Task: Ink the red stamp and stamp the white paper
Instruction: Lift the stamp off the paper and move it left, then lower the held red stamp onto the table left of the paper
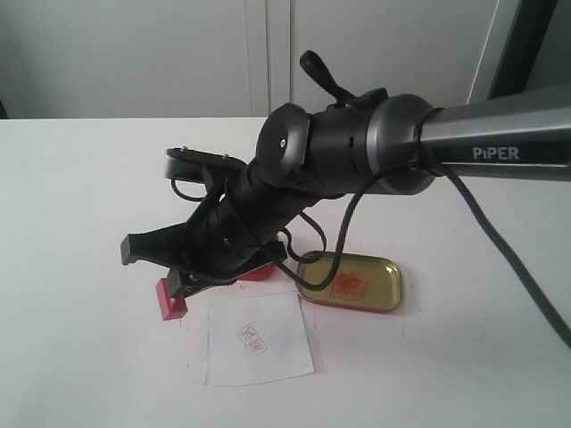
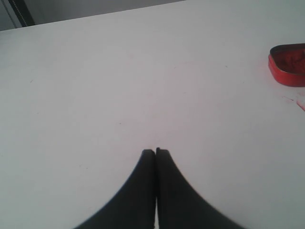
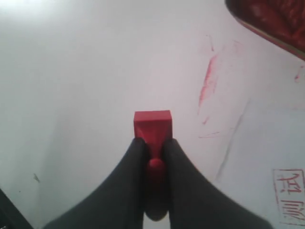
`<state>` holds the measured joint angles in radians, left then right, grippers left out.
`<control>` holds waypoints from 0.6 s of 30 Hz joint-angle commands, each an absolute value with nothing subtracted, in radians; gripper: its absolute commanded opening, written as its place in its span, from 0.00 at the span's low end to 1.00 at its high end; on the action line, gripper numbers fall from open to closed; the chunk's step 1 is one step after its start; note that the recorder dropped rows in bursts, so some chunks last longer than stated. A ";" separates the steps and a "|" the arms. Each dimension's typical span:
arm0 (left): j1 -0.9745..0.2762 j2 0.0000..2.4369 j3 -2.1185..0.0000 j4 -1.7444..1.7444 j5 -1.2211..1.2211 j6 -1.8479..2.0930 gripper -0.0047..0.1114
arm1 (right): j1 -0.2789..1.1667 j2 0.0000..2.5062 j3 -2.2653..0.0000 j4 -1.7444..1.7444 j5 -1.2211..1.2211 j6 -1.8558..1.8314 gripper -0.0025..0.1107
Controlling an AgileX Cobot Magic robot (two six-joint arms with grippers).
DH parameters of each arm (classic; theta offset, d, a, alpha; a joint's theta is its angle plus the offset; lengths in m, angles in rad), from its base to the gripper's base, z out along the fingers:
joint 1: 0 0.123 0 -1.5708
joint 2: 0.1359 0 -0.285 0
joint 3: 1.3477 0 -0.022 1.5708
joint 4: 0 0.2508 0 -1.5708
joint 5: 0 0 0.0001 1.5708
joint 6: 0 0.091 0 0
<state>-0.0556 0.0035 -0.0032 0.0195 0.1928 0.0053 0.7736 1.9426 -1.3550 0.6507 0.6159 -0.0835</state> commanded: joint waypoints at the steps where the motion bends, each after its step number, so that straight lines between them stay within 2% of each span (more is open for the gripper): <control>1: -0.055 0.000 0.000 0.017 0.189 0.008 0.04 | 0.761 1.951 -1.351 0.794 0.605 -0.196 0.02; 18: -0.055 0.000 0.000 0.017 0.189 0.008 0.04 | 0.725 2.038 -1.349 1.112 0.686 -0.471 0.02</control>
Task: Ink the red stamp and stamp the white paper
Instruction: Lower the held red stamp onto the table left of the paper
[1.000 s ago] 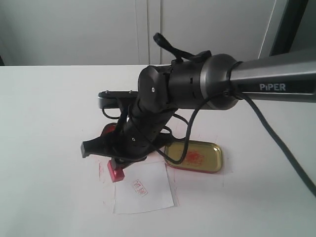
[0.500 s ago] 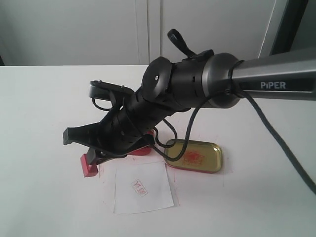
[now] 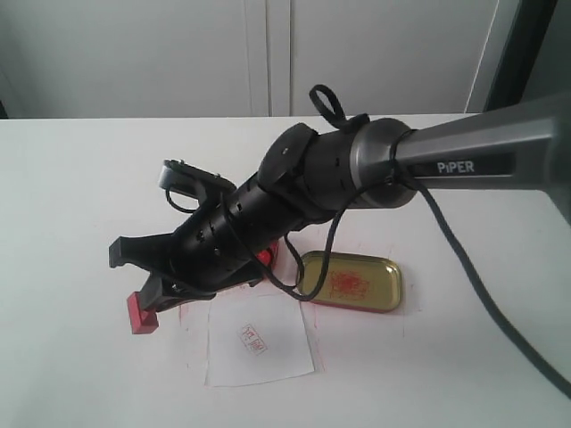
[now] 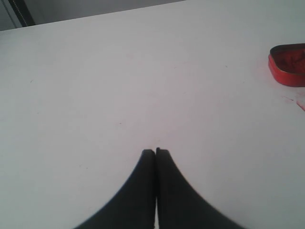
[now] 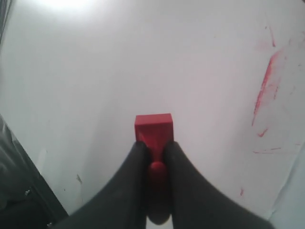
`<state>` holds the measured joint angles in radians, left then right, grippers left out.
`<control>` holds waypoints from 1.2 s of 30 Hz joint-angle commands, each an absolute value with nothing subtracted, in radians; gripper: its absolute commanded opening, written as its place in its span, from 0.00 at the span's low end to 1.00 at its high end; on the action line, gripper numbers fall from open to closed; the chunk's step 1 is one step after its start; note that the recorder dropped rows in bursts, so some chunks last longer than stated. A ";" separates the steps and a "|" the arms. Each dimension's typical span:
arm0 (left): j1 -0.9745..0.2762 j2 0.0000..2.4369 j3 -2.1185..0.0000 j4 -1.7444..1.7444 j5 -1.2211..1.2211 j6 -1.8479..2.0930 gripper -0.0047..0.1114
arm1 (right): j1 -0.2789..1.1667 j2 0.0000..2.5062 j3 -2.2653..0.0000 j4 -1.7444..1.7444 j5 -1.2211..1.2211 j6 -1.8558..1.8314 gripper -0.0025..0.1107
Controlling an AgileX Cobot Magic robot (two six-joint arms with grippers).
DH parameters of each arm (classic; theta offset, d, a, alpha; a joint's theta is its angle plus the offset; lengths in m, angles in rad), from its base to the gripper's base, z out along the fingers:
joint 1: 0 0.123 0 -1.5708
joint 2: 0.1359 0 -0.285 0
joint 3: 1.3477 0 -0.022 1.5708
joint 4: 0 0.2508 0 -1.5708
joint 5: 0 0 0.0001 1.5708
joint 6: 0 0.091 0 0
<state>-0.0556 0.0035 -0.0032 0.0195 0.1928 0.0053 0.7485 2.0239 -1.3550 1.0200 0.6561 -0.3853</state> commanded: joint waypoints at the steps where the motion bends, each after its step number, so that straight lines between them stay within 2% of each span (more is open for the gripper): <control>1: -0.055 0.000 0.000 0.017 0.189 0.008 0.04 | 0.717 2.046 -1.349 1.134 0.696 -0.480 0.02; 36: -0.055 0.000 0.000 0.017 0.189 0.008 0.04 | 0.697 2.155 -1.349 1.193 0.674 -0.501 0.02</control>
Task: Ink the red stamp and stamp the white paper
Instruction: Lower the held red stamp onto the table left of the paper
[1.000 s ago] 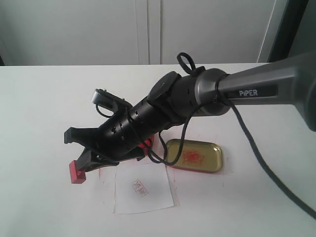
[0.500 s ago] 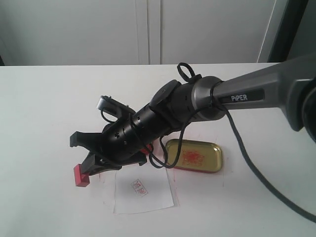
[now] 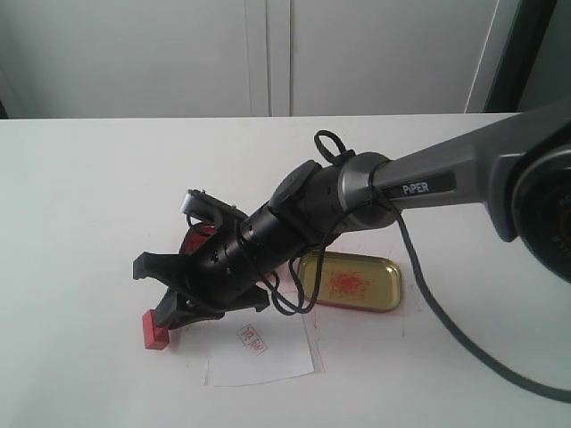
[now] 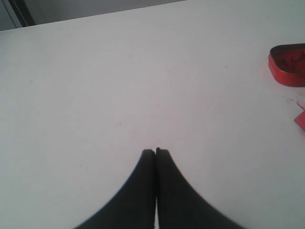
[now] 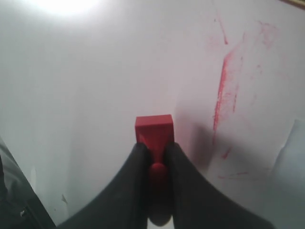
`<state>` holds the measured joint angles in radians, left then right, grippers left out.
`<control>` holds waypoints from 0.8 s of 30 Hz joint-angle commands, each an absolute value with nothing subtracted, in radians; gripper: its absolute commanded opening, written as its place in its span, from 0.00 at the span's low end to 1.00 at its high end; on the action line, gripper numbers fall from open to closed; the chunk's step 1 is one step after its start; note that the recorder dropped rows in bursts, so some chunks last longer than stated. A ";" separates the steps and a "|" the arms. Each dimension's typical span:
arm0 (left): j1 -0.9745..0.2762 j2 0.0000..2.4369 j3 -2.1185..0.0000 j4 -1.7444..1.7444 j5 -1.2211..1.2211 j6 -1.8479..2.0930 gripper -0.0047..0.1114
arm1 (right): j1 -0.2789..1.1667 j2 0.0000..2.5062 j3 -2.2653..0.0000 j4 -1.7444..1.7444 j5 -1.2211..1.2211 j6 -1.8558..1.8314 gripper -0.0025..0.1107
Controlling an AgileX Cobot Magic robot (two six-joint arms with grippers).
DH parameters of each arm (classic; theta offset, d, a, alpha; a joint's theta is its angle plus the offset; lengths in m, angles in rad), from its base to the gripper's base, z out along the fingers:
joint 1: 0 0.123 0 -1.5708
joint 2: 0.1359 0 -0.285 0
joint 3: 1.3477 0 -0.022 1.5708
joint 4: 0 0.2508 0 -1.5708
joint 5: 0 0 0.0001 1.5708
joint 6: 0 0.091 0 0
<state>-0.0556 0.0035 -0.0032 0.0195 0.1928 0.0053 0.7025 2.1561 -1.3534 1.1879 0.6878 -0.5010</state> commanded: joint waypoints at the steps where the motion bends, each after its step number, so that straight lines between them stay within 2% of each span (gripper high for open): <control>1: -0.055 0.000 0.000 0.017 0.189 0.008 0.04 | 0.697 2.155 -1.349 1.193 0.672 -0.501 0.02; 6: -0.055 0.000 0.000 0.017 0.189 0.008 0.04 | 0.697 2.155 -1.349 1.193 0.670 -0.495 0.03; 14: -0.055 0.000 0.000 0.017 0.189 0.008 0.04 | 0.697 2.155 -1.349 1.185 0.668 -0.492 0.15; 24: -0.055 0.000 0.000 0.017 0.189 0.008 0.04 | 0.697 2.155 -1.349 1.173 0.647 -0.441 0.17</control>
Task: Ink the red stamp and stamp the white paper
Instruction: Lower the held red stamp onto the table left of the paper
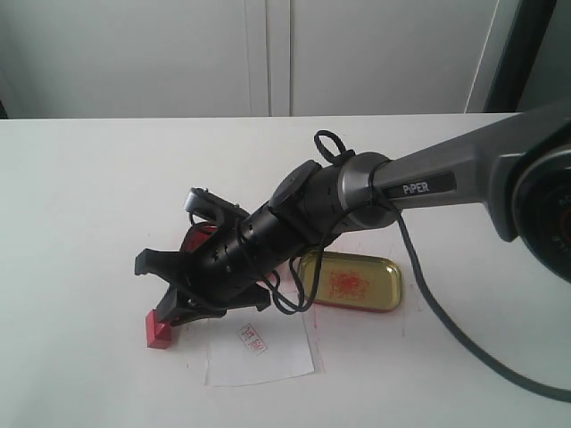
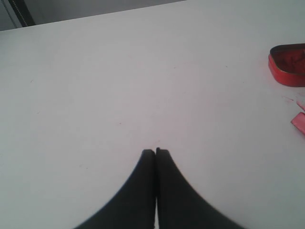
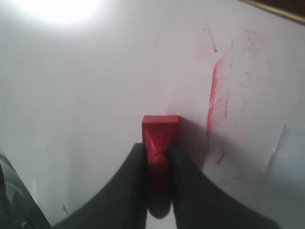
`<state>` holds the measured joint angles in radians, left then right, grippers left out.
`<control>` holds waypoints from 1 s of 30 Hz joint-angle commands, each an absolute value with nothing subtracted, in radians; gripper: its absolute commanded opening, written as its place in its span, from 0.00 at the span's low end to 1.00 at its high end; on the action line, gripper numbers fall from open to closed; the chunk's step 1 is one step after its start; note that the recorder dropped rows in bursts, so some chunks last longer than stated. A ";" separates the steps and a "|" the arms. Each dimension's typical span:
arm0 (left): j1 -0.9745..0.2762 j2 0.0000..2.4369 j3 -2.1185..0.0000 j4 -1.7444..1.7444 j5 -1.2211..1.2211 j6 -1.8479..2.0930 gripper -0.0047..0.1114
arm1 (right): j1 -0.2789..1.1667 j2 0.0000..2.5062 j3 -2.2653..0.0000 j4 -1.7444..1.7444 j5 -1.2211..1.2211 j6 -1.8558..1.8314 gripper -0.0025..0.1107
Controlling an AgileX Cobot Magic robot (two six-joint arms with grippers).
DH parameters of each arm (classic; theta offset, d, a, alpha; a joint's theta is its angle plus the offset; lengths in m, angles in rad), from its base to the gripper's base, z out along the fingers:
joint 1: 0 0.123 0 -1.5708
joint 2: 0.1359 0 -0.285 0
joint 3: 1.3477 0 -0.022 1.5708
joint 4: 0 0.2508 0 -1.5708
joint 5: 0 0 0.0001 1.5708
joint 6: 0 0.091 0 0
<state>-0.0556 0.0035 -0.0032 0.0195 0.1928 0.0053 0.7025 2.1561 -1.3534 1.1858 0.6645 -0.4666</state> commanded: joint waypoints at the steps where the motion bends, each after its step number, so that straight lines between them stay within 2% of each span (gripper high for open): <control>1: -0.055 0.000 0.000 0.017 0.189 0.008 0.04 | 0.697 2.155 -1.349 1.173 0.647 -0.441 0.17; 4: -0.055 0.000 0.000 0.017 0.189 0.008 0.04 | 0.697 2.155 -1.349 1.170 0.639 -0.429 0.19; 10: -0.055 0.000 0.000 0.017 0.189 0.008 0.04 | 0.697 2.155 -1.349 1.120 0.621 -0.361 0.33; 13: -0.055 0.000 0.000 0.017 0.189 0.008 0.04 | 0.697 2.155 -1.349 1.120 0.608 -0.358 0.36; 30: -0.055 0.000 0.000 0.017 0.189 0.008 0.04 | 0.697 2.153 -1.349 1.120 0.519 -0.334 0.36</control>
<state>-0.0556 0.0035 -0.0032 0.0195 0.1928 0.0053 0.7025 2.1561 -1.3534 1.1220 0.5385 -0.3404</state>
